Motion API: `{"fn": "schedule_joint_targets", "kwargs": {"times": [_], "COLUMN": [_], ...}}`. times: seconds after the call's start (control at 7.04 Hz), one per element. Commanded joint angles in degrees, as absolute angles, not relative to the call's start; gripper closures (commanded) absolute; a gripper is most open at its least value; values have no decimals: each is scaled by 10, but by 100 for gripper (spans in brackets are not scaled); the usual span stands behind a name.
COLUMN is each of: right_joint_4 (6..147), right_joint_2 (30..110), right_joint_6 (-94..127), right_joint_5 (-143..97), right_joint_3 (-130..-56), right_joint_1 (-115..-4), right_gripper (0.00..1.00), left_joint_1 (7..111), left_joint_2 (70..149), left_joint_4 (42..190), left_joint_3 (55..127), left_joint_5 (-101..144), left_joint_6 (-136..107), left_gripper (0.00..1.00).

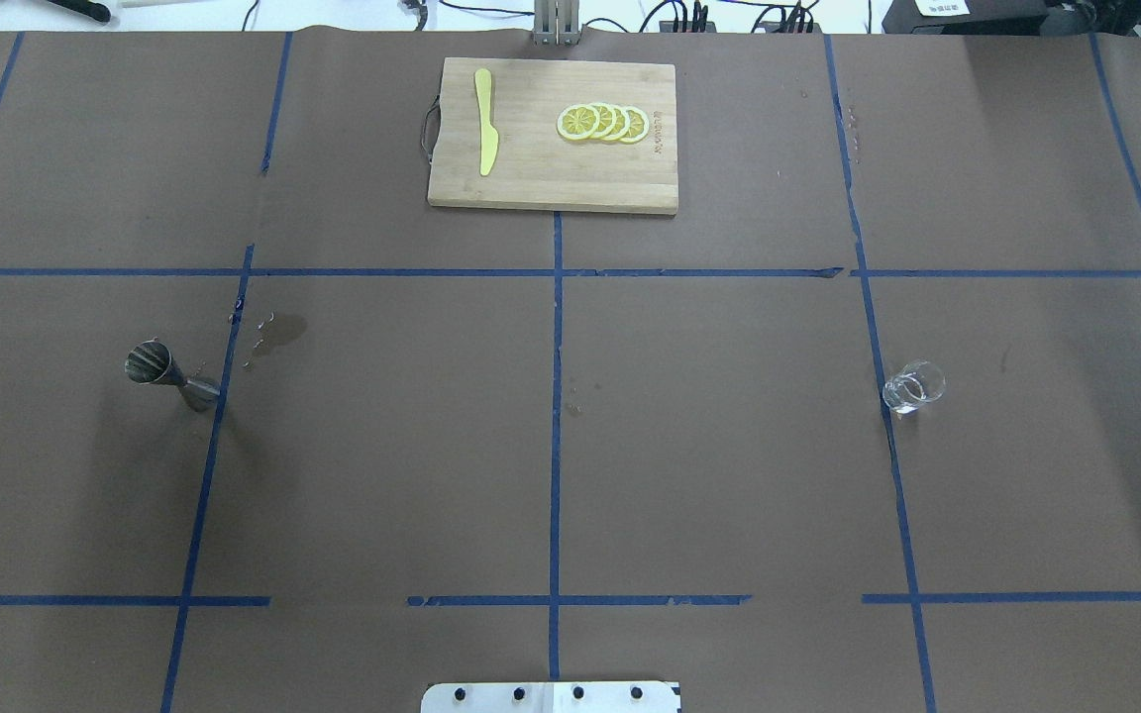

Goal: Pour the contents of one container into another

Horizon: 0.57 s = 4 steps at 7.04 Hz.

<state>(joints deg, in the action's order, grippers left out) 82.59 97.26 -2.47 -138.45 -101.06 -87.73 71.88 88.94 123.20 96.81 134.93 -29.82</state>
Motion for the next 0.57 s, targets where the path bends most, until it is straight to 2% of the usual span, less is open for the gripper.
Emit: {"fn": "schedule_joint_targets", "kwargs": {"times": [0.0, 0.28, 0.43], "right_joint_4": [809, 809, 809], "right_joint_2": [975, 976, 977], "right_joint_6": [-19, -18, -19], "right_joint_5": [-1387, -1387, -1386], "right_joint_3": [-1009, -1007, -1006], "right_joint_1": [-877, -877, -878], "right_gripper": [0, 0, 0], "left_joint_1": [625, 533, 513], "left_joint_2": [889, 885, 855], "left_joint_4": [1350, 1354, 1356], "left_joint_3": [996, 1061, 1104], "left_joint_5": [1237, 1095, 1062], "left_joint_6": [-468, -535, -564], "left_gripper": [0, 0, 0]}}
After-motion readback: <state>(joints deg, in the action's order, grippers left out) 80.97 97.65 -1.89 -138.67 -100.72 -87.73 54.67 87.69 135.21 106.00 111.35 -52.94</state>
